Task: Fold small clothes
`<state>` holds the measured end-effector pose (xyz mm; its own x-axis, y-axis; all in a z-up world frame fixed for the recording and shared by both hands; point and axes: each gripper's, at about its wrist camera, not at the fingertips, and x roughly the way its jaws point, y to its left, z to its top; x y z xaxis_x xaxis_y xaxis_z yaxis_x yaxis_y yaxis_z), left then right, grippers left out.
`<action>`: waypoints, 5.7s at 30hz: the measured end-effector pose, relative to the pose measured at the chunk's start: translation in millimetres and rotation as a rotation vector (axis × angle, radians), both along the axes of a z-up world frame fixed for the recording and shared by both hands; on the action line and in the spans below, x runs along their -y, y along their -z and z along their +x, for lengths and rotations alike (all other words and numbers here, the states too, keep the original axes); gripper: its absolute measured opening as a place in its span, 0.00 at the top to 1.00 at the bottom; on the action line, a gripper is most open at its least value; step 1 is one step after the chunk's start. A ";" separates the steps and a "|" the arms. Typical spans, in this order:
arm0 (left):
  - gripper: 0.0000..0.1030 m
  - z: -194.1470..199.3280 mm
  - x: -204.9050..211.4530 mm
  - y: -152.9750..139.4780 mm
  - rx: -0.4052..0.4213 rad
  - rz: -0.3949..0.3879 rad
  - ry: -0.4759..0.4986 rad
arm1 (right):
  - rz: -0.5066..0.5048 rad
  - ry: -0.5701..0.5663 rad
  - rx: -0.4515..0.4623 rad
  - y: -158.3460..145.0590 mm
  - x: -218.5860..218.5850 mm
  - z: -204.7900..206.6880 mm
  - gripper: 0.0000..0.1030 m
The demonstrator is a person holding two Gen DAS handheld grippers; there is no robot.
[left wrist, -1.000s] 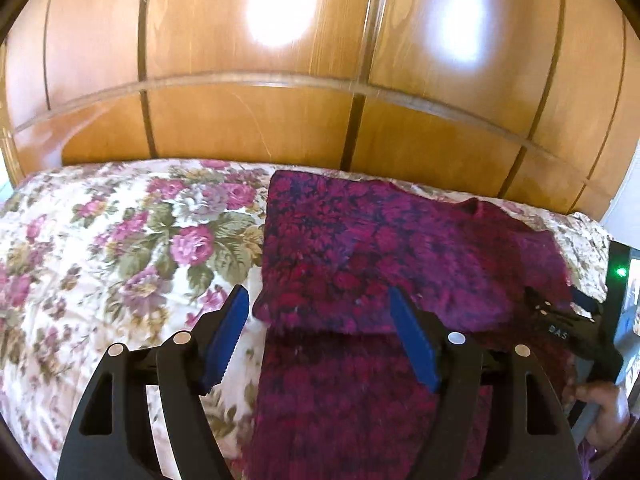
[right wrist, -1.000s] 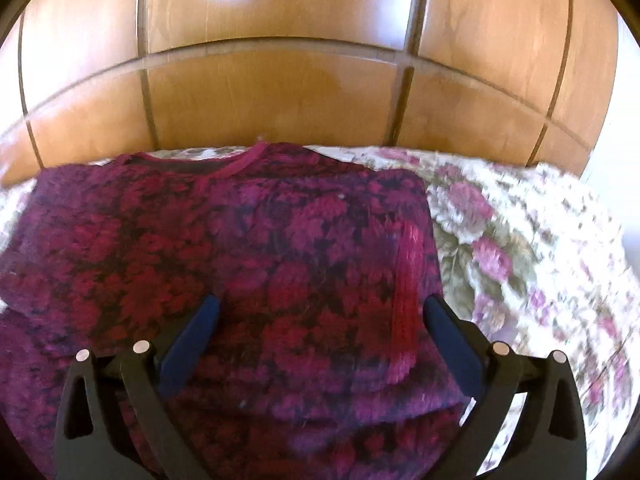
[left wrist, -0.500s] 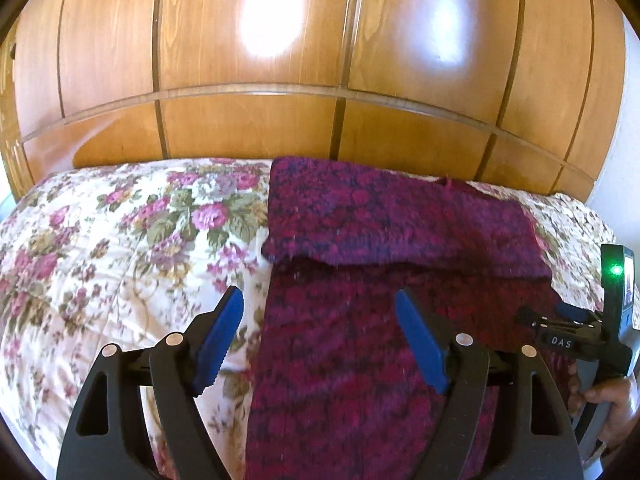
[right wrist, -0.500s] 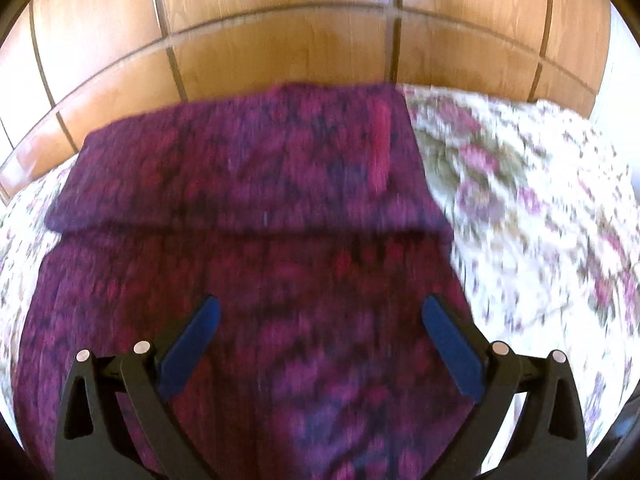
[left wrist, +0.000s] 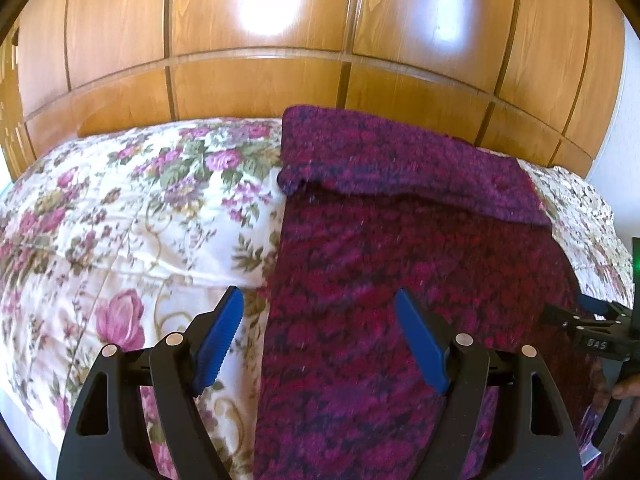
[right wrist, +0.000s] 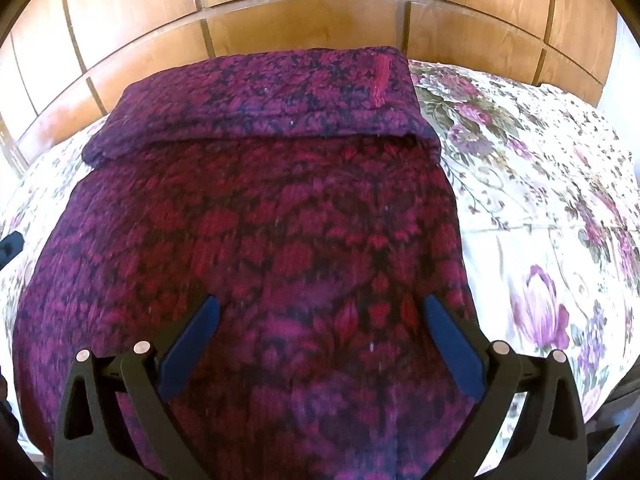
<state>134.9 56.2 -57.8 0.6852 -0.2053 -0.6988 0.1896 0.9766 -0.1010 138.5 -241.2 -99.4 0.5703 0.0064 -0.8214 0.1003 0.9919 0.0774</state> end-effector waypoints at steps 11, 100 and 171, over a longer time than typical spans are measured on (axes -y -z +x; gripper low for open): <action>0.25 -26.3 -16.7 22.5 -0.089 -0.004 0.054 | 0.028 0.008 0.017 -12.6 7.8 -44.7 0.02; 0.88 37.1 -85.4 20.9 -0.275 -0.457 0.140 | 0.383 0.116 0.087 -37.2 72.0 -33.7 0.75; 0.87 167.3 -23.9 -17.0 -0.077 -0.162 0.055 | -0.050 0.088 0.147 -54.7 56.0 131.0 0.81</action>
<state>302.2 80.1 -40.8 0.6156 -0.3552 -0.7035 0.2280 0.9348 -0.2724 269.5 -297.2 -44.7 0.6807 -0.0873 -0.7273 0.1779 0.9828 0.0486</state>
